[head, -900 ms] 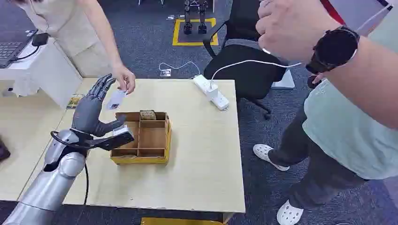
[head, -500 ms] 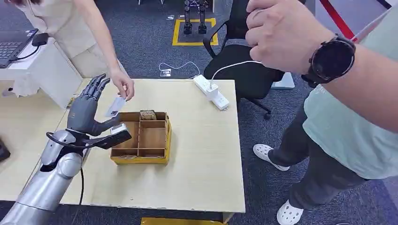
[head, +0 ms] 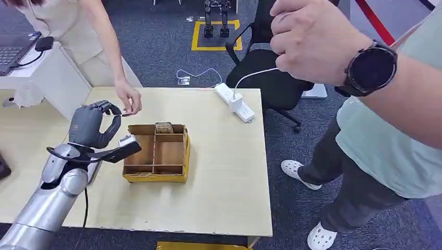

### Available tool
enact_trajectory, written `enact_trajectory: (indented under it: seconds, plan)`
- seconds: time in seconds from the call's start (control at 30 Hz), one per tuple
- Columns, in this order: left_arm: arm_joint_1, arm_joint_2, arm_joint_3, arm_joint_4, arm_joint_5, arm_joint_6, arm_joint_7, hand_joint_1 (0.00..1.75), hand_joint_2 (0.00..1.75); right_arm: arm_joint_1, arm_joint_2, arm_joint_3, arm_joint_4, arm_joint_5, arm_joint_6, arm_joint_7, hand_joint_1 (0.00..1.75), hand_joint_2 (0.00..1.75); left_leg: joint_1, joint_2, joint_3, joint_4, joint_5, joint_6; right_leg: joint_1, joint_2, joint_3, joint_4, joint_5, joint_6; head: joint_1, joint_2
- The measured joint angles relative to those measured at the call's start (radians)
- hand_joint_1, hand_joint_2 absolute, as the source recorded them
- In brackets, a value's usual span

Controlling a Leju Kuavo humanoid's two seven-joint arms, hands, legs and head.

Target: Pass the card to the sensor for recognition and then transmit it.

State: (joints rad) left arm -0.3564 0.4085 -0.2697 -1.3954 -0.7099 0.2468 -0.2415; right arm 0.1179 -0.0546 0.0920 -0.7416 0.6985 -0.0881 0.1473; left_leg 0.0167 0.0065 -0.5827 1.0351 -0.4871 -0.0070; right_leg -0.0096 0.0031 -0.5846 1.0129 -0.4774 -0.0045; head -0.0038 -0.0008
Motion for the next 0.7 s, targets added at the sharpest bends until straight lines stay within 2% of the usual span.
enact_trajectory:
  seconds: [0.7]
  plan:
    - [-0.014, 0.016, 0.004, 0.025, -0.038, 0.037, -0.002, 1.75, 1.75, 0.005, -0.015, 0.035, -0.008, -0.035, -0.017, 0.011, 0.0, 0.0, 0.0, 0.0, 0.0, 0.0, 0.0, 0.0, 0.0, 0.0, 0.0, 0.0, 0.0, 0.0, 0.0, 0.0]
